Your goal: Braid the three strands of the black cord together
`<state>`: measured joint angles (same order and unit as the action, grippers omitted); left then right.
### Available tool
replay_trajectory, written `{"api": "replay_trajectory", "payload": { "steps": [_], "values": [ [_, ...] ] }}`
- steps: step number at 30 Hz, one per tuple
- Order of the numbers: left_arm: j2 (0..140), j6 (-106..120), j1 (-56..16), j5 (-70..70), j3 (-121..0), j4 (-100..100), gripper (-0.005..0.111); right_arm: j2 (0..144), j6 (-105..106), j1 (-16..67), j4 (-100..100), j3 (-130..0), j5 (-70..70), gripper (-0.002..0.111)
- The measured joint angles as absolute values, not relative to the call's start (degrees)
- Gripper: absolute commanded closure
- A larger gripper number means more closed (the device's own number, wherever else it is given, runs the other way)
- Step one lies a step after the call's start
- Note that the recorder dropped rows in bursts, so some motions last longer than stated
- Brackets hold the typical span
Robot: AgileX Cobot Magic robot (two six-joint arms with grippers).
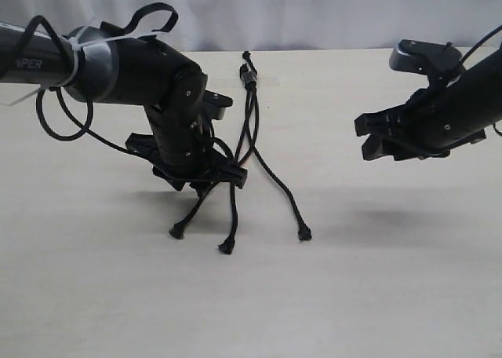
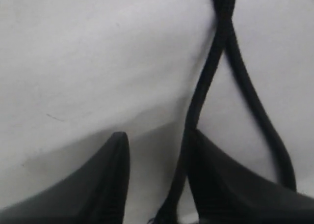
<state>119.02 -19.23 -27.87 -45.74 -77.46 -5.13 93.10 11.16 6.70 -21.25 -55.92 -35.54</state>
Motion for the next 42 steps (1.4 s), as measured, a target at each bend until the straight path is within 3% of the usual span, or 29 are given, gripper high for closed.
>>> {"api": "replay_trajectory", "payload": {
  "steps": [6, 12, 20, 28, 36, 38, 41, 42],
  "values": [
    [116.2, -19.2, -25.9, -51.2, -77.4, -9.5, 0.064, 93.1, 10.6, 12.9, -21.1, -55.9, -36.0, 0.06],
    [106.1, -13.6, -18.5, -54.4, -77.4, -9.9, 0.064, 93.1, 7.9, 21.9, -21.1, -55.9, -36.3, 0.061],
    [95.2, 4.5, -11.1, -55.5, -77.4, 8.4, 0.064, 100.1, 0.6, 32.4, -19.6, -61.2, -37.9, 0.061],
    [92.1, 10.0, -9.5, -56.6, -77.4, 14.9, 0.064, 111.3, -9.8, 39.4, -8.3, -75.8, -45.7, 0.061],
    [92.1, 5.7, -9.4, -55.6, -77.4, 16.4, 0.064, 119.7, -16.5, 41.4, 0.0, -82.5, -47.0, 0.061],
    [92.1, 5.4, -9.4, -55.5, -77.4, 16.4, 0.064, 121.0, -16.9, 41.4, 0.7, -82.8, -47.0, 0.065],
    [92.1, 5.0, -9.4, -55.1, -77.4, 15.5, 0.064, 122.6, -17.1, 41.4, 1.3, -82.8, -47.0, 0.08],
    [92.1, 4.7, -9.4, -55.1, -77.4, 15.0, 0.064, 123.1, -17.1, 41.4, 1.6, -82.8, -47.0, 0.095]
  ]
}}
